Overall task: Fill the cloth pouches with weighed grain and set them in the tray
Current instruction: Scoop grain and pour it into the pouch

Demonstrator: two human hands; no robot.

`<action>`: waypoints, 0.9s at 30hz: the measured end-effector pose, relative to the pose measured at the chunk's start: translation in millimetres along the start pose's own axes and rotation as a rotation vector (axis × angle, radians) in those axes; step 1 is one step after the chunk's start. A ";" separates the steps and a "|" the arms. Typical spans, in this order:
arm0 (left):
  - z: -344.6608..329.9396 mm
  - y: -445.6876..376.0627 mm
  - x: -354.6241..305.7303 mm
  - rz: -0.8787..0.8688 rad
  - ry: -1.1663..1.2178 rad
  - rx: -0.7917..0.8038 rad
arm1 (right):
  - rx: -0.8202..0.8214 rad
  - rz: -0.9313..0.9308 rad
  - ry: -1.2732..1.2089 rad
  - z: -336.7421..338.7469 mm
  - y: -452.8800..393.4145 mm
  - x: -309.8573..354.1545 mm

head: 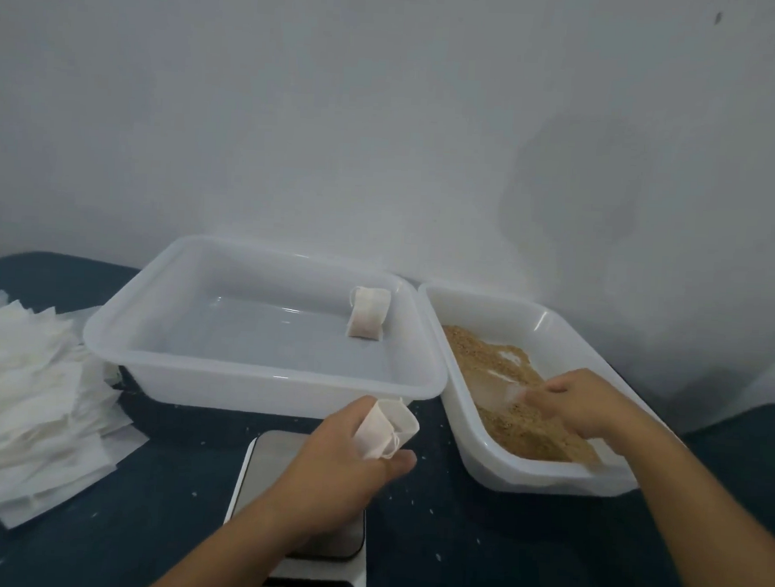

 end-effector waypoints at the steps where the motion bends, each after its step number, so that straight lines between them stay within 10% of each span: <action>1: 0.3 -0.7 1.2 0.000 0.008 -0.012 | -0.027 -0.020 -0.045 3.1 1.6 -2.2; 16: 12.9 -10.1 9.5 -0.012 0.005 -0.129 | -0.314 -0.060 -0.426 57.8 50.6 7.0; 27: 29.8 -19.9 7.4 -0.078 -0.154 -0.176 | 0.051 0.212 -0.257 63.5 120.7 71.2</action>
Point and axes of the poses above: each hand's wrist, its own y-axis away from the middle knuckle, its own z-axis out of the back of the hand, x = y × z, the point moved 6 cm from there along -y, towards the middle knuckle, and after that the axes turned 13 degrees about -x, right-handed, at the moved point
